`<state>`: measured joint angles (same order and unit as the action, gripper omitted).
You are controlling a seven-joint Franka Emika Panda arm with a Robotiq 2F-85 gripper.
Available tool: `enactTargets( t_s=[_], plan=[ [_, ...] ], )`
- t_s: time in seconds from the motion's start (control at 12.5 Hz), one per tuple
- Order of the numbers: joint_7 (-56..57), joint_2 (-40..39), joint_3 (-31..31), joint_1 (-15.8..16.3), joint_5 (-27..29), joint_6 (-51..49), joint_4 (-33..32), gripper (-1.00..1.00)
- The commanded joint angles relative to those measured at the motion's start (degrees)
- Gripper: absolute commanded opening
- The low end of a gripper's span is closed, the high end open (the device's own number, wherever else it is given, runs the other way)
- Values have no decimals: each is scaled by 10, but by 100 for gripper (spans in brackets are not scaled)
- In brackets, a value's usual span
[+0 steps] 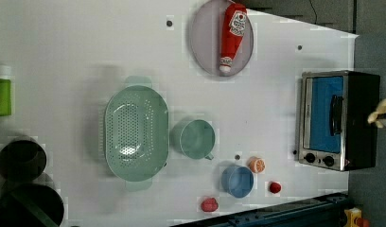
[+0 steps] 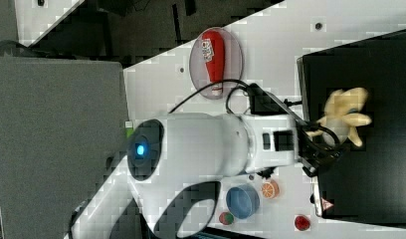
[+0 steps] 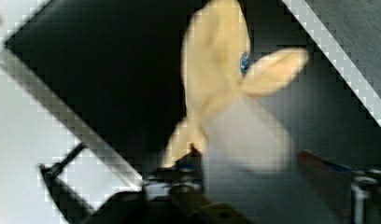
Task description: Pick banana from table and place on oven.
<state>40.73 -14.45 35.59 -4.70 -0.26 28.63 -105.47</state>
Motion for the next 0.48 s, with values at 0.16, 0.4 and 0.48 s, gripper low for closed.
enactTargets(
  t_s=[0.16, 0.4, 0.48],
  plan=[
    [45, 19, -12, 4, 1, -33, 8, 100],
    [44, 40, -65, 18, 4, -69, 28, 100],
    [28, 52, -90, 26, 11, -71, 34, 100]
  ],
)
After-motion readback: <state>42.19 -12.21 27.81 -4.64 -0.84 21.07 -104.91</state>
